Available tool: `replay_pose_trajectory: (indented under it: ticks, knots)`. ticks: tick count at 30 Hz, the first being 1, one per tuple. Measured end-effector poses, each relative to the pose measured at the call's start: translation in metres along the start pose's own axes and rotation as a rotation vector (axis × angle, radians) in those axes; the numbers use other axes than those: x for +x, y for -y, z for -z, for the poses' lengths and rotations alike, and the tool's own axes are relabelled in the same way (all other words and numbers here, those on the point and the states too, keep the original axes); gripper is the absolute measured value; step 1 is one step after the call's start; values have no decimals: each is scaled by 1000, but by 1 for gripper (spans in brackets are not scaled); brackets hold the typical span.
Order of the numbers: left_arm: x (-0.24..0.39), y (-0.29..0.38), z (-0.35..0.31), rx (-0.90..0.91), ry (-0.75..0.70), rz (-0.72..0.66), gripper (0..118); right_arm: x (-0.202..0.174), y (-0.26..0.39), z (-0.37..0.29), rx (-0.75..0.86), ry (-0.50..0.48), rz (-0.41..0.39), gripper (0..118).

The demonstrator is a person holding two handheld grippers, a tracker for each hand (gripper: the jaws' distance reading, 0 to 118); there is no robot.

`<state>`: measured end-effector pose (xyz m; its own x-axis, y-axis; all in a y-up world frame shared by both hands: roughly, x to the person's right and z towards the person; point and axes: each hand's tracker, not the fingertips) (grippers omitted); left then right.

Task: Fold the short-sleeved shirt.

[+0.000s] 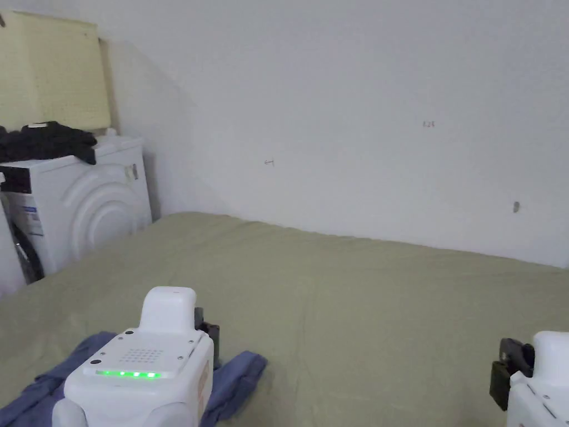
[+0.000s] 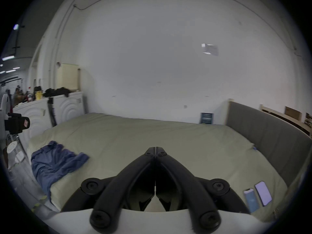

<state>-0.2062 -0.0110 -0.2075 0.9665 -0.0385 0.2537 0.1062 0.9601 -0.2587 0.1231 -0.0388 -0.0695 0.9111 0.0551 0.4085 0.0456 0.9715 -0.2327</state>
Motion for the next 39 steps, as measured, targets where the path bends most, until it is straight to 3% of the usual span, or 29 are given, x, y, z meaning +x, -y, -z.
replay_pose_trajectory:
  ticks: [6,11,22,35,36,37,38,39]
  knots:
    - [-102,15,-27,-62,-230,-57,0,-90,-3,32,3,-220,-5,0]
    - [-143,25,-40,-83,-331,-62,0,-129,0,44,-8,-294,-26,0]
    - [-140,42,13,-154,-274,-48,0,-137,14,63,-59,-309,-52,0]
    - [-127,127,181,-520,-92,-138,0,-142,56,92,-208,-311,-51,0]
    - [-126,131,190,-542,-79,-138,15,-144,58,94,-217,-312,-50,1]
    - [-125,134,199,-575,-63,-131,75,-144,60,96,-225,-313,-48,1]
    - [-124,138,210,-640,-26,-112,118,-145,62,98,-234,-315,-48,1]
    - [-124,143,219,-718,-7,-97,116,-145,64,98,-238,-317,-47,1]
